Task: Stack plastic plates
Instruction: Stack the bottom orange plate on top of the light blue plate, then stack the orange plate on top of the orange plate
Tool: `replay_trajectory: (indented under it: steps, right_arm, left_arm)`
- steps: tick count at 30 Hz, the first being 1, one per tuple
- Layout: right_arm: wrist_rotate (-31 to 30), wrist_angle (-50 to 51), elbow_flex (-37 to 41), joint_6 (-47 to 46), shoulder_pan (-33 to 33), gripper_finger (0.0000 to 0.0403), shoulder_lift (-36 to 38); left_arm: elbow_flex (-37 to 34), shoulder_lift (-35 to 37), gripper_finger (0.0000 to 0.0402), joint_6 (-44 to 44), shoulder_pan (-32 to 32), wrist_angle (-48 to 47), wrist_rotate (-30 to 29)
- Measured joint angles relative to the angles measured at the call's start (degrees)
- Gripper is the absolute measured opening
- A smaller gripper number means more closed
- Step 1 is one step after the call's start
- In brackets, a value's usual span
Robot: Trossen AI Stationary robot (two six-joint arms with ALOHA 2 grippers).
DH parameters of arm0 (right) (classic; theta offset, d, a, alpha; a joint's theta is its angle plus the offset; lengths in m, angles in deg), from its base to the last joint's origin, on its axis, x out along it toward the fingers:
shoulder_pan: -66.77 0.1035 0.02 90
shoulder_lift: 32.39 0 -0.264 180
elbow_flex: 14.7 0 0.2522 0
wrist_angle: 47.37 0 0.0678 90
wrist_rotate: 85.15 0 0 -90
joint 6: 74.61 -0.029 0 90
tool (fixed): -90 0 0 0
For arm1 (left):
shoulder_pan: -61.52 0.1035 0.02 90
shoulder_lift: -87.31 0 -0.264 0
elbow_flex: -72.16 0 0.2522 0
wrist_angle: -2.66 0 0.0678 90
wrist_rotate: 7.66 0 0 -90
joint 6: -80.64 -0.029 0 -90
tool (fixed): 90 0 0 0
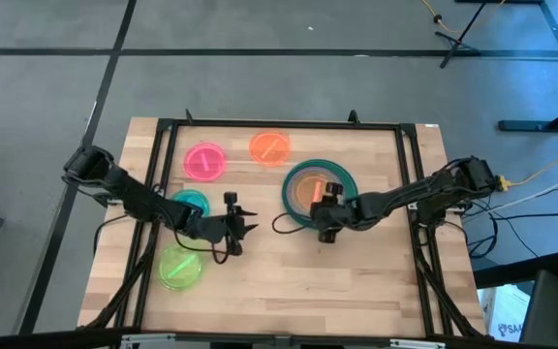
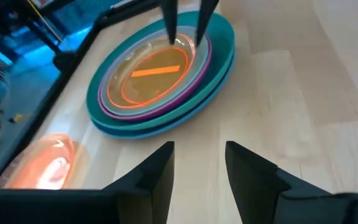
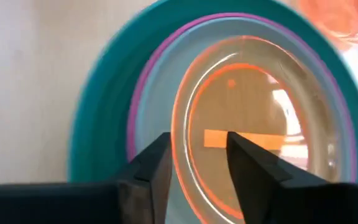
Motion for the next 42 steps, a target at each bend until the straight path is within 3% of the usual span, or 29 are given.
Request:
replay_trajectory:
  steps: [8, 13, 17, 26, 42]
  right_arm:
    - [0.27, -1.03, 0.97, 2.95, 4.11, 0.016, 8.91]
    - [0.39, -10.41, 6.9, 5.94, 6.44, 0.0157, 13.94]
    - [0.3, -18.08, 12.85, 6.18, 7.12, 0.0156, 16.96]
    - [1.85, -31.91, 20.85, 6.47, 6.97, 0.0156, 17.86]
    - [2.68, -33.64, 20.9, 4.7, 6.97, 0.0156, 17.86]
  left_arm:
    - [0.35, -0.13, 0.0137, -0.95, 7.67, -1.33, 4.61]
    - [6.24, -1.71, 0.0137, -3.72, 15.23, -13.75, 4.77]
    - [9.83, -3.17, 0.0137, -7.87, 22.31, -18.45, 9.49]
    - [12.98, -7.22, 0.0137, -17.45, 38.37, -17.21, 31.42]
    - [13.03, -21.24, 0.0137, -23.25, 50.25, -3.76, 40.06]
